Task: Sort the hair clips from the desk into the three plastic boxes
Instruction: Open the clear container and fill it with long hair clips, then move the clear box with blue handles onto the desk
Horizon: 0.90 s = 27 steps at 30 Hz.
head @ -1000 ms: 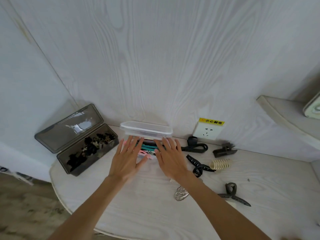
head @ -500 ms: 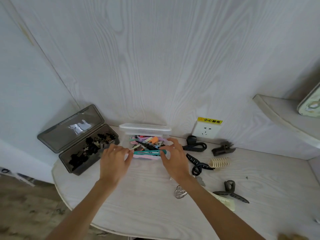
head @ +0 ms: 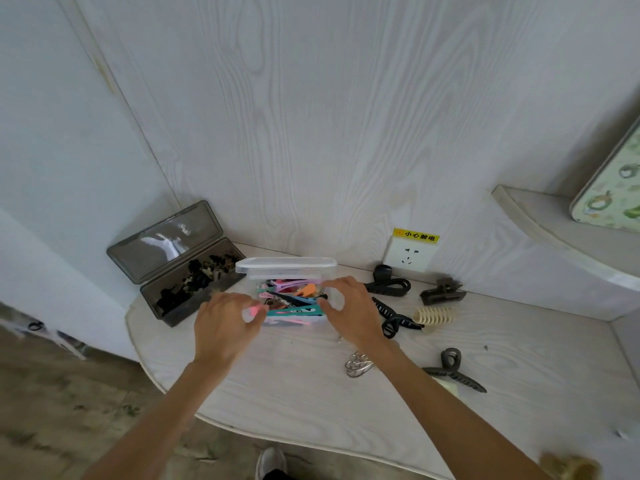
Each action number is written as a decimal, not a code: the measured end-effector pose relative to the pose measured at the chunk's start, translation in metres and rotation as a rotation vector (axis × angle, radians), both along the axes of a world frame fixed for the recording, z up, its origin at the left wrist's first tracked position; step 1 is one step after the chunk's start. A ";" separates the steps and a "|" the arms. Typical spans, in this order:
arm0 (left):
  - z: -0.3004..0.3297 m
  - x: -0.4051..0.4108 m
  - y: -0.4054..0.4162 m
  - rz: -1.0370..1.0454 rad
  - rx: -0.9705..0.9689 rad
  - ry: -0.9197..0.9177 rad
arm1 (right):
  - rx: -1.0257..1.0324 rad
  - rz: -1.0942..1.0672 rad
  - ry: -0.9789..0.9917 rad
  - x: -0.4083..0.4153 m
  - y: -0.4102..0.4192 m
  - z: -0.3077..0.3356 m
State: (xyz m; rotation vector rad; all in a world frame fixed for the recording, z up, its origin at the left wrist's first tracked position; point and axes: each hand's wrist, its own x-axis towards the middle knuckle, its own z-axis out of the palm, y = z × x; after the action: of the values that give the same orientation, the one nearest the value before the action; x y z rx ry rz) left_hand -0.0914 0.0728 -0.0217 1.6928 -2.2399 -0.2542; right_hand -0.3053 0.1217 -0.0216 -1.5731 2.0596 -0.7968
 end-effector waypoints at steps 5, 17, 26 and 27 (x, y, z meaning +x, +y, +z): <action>0.021 -0.001 0.019 0.079 0.004 0.047 | 0.028 0.029 -0.041 -0.007 0.018 0.004; 0.052 -0.149 0.085 -0.553 0.331 0.196 | 0.233 -0.167 -0.213 -0.118 0.168 0.038; 0.053 -0.308 0.179 -1.056 0.470 0.175 | 0.231 -0.675 0.189 -0.184 0.349 0.067; 0.055 -0.321 0.193 -1.126 0.457 0.133 | 0.232 -0.742 0.242 -0.186 0.366 0.068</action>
State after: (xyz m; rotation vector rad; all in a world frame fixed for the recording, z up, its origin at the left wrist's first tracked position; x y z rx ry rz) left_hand -0.4128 0.2660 0.0337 0.3118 -2.8993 -1.1357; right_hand -0.4917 0.4873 0.0464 -0.7906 2.8399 -0.5732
